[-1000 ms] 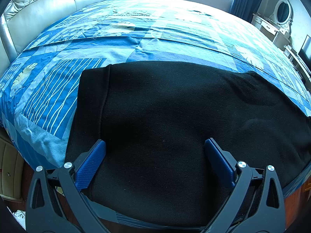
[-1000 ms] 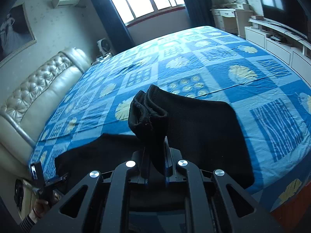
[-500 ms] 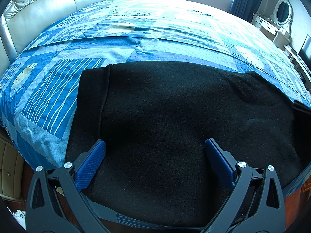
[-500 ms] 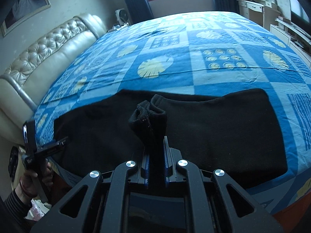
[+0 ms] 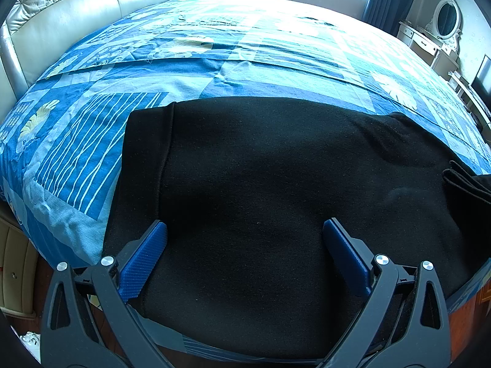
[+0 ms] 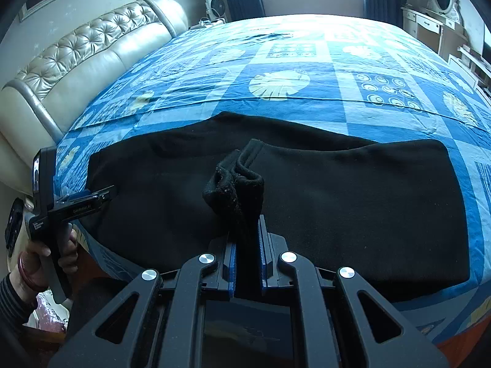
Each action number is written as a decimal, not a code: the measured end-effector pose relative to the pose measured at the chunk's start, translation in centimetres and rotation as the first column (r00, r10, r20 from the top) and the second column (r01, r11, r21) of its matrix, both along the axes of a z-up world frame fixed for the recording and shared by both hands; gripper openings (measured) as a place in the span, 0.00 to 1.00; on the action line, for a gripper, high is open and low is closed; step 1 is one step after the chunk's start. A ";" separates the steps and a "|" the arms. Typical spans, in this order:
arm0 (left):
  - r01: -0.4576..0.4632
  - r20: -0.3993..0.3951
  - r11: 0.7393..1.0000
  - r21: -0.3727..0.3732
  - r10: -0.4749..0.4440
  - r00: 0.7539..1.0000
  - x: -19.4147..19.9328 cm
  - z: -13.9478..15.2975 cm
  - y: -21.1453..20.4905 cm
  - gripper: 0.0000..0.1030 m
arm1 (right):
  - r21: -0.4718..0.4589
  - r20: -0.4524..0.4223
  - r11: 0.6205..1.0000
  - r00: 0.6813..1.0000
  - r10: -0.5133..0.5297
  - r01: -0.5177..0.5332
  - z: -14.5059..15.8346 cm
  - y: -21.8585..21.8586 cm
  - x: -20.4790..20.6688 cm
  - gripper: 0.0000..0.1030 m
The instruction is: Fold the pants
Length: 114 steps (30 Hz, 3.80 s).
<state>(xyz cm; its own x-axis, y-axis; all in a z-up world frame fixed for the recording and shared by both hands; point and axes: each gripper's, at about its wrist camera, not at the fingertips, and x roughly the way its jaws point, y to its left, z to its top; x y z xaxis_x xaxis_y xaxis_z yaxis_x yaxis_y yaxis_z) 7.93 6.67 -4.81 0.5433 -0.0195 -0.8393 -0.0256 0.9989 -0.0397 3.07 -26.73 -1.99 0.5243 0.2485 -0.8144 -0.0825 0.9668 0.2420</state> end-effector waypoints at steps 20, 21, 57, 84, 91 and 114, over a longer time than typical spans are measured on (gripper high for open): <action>-0.001 0.000 1.000 0.001 0.001 1.000 0.0 0.0 0.0 0.98 | -0.055 -0.038 0.996 0.997 0.066 -0.068 -1.7 2.5 -0.1 0.11; -0.001 0.000 1.000 0.001 0.001 1.000 0.0 0.0 0.0 0.98 | -0.055 -0.041 0.996 0.997 0.068 -0.070 -1.8 2.5 -0.1 0.11; -0.002 0.001 1.000 0.001 0.002 1.000 -0.1 0.0 0.0 0.98 | -0.055 -0.024 0.994 0.995 0.092 -0.093 -0.5 4.4 -1.1 0.33; 0.002 0.004 1.000 -0.001 -0.002 1.000 0.0 0.3 -0.3 0.98 | 0.482 0.000 0.873 0.997 0.083 -0.072 3.0 -4.5 -0.7 0.56; 0.002 0.004 1.000 0.000 -0.002 1.000 0.0 0.3 -0.2 0.98 | 0.425 -0.125 0.822 0.924 -0.361 0.378 -0.7 -22.4 1.6 0.54; 0.003 0.010 1.000 0.000 -0.003 1.000 0.1 0.3 -0.2 0.98 | 0.673 -0.304 0.613 0.910 -0.282 0.414 -7.4 -26.4 -5.5 0.37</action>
<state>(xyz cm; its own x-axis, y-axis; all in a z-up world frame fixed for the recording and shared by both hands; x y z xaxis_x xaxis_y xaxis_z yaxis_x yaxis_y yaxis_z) 7.98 6.45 -4.54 0.5519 -0.0206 -0.8337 -0.0224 0.9990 -0.0396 -2.40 -53.13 -9.43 0.5831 0.6056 -0.5414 0.3248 0.4371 0.8387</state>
